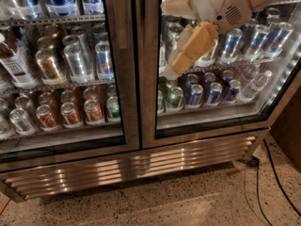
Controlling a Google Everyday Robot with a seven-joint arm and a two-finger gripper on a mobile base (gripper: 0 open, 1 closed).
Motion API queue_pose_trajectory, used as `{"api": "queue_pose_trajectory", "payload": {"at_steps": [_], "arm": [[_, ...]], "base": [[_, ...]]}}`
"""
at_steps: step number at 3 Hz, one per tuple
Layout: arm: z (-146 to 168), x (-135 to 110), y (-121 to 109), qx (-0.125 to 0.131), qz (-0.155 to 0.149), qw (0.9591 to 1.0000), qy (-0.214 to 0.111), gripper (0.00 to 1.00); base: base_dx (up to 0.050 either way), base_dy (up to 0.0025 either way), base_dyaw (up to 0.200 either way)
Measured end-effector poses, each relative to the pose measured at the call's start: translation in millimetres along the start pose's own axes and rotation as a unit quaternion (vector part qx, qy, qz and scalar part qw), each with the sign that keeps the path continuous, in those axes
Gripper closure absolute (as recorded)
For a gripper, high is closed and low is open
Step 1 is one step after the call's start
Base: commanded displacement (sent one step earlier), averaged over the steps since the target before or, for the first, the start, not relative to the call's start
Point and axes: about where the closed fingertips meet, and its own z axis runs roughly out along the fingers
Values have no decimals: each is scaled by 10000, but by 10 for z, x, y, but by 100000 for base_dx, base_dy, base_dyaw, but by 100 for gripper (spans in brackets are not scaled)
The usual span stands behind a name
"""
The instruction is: Open right fridge door
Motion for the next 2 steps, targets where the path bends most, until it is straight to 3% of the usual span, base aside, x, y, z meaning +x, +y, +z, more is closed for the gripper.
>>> {"api": "queue_pose_trajectory", "payload": {"at_steps": [1,2], "arm": [[-113,-110,48,265,-53,9996,54,0],[-106,-107,48,250,-52,9997,52,0]], "base": [[0,0,0],[0,0,0]]}}
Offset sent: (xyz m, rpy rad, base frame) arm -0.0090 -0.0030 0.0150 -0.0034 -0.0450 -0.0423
